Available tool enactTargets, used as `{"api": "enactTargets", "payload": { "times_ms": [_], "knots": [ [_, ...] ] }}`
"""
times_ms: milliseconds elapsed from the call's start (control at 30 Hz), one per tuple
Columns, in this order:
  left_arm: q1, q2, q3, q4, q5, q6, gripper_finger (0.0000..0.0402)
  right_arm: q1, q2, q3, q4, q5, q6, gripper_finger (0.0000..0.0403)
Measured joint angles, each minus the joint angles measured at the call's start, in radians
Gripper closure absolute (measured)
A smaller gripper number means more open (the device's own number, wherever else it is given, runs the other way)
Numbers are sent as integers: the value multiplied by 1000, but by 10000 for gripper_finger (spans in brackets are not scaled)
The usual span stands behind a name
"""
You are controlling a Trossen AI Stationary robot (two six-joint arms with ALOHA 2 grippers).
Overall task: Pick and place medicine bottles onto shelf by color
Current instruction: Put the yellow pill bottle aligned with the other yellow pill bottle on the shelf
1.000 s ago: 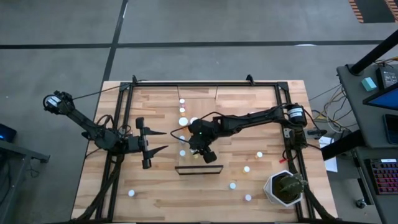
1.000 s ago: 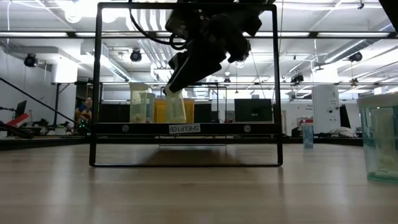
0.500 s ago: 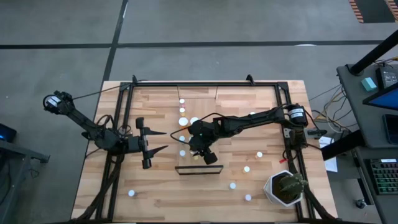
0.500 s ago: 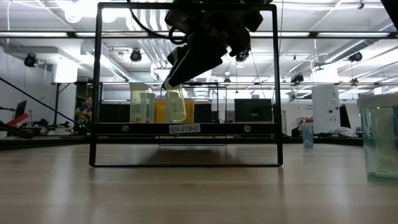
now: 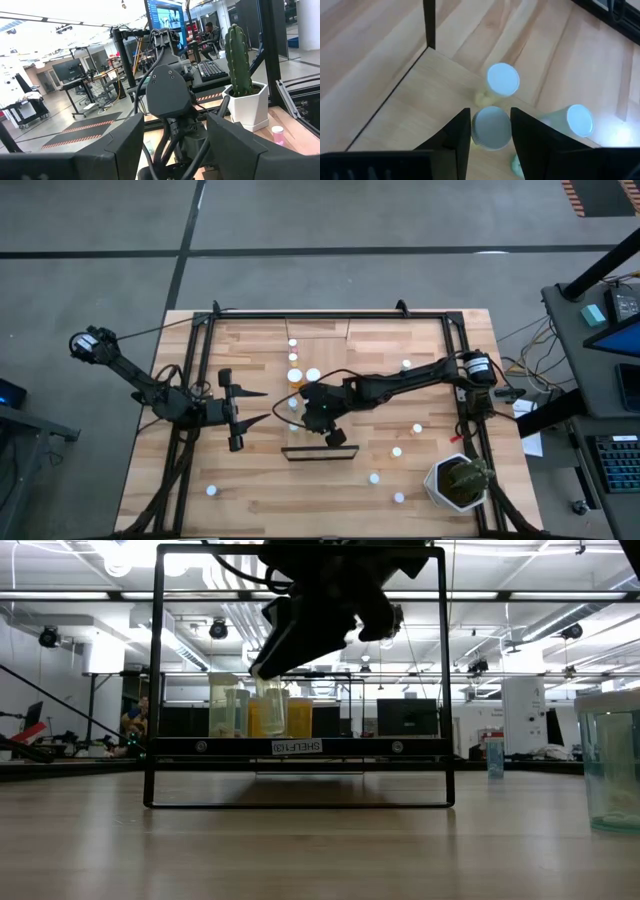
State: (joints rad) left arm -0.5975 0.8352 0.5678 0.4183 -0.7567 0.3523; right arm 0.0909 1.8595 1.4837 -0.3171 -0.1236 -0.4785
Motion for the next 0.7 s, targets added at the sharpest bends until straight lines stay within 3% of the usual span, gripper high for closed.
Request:
{"api": "enactTargets", "payload": {
  "times_ms": [400, 700],
  "knots": [
    [0, 0, 0, 0, 0, 0, 202, 5, 1, -23, 20, 23, -13, 284],
    [0, 0, 0, 0, 0, 1, 202, 7, 2, -25, 23, 23, 7, 250]
  ]
}}
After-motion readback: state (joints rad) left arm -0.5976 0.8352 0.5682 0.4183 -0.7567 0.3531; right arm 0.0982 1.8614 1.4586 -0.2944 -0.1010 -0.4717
